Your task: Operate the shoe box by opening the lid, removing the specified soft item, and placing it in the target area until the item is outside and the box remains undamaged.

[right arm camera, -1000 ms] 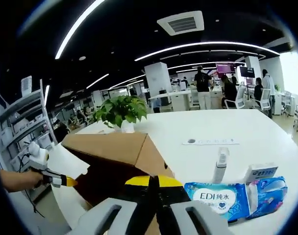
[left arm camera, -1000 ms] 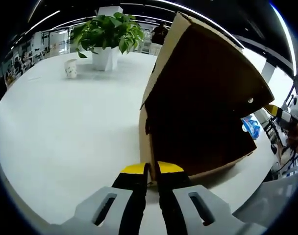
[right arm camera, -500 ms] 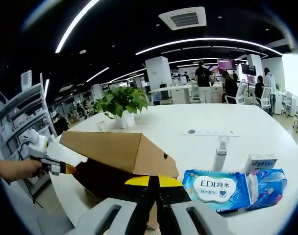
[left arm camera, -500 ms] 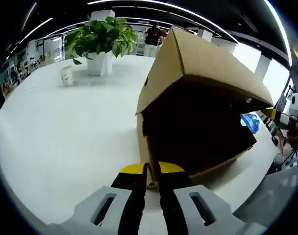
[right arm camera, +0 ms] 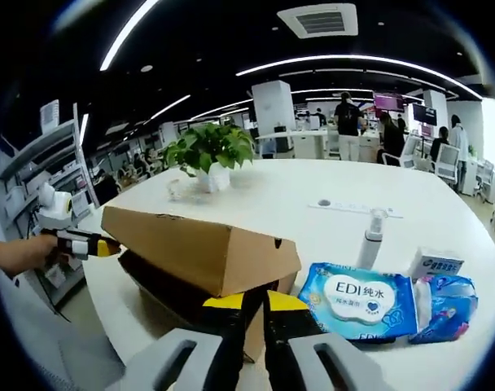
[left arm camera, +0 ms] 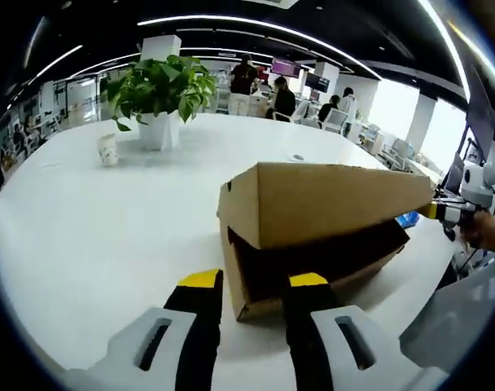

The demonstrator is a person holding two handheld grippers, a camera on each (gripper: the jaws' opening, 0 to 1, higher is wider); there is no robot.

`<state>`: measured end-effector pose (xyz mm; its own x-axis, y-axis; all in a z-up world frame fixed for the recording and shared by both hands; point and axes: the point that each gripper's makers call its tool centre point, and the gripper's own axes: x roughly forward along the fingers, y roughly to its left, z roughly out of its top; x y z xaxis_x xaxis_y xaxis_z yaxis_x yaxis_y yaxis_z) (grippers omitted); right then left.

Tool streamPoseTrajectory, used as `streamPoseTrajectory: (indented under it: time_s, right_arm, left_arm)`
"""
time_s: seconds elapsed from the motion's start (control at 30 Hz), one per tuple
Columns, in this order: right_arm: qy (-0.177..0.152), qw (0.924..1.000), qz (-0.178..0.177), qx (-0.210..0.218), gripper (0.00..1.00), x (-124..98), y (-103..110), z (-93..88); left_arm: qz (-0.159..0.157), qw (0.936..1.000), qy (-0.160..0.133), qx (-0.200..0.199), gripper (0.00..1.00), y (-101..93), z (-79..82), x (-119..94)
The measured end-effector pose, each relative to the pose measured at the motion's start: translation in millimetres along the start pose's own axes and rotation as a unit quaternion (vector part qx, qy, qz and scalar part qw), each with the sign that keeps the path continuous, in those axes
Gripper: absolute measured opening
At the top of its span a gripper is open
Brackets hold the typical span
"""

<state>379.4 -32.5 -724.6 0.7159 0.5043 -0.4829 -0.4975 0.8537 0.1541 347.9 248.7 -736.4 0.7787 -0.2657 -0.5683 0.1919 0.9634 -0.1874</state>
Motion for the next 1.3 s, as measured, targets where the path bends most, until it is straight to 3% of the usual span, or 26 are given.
streamPoseTrajectory:
  time_s: [0.47,0.73,1.3]
  right_arm:
    - [0.019,0.9970,0.030,-0.069,0.11,-2.4,6.5,-12.1]
    - [0.020,0.9949,0.055,-0.082,0.18,-1.5,13.0,-17.9]
    - [0.033,0.9905,0.074,-0.111,0.25,2.5,21.8,-31.5]
  left_arm:
    - [-0.019,0.9987,-0.016,0.045,0.34,-8.5,4.7,-7.1]
    - [-0.027,0.9977,-0.024,0.057,0.37,-9.5,6.2,-9.6]
    - [-0.048,0.9926,0.012,0.111,0.43,-18.6,-10.6,2.2]
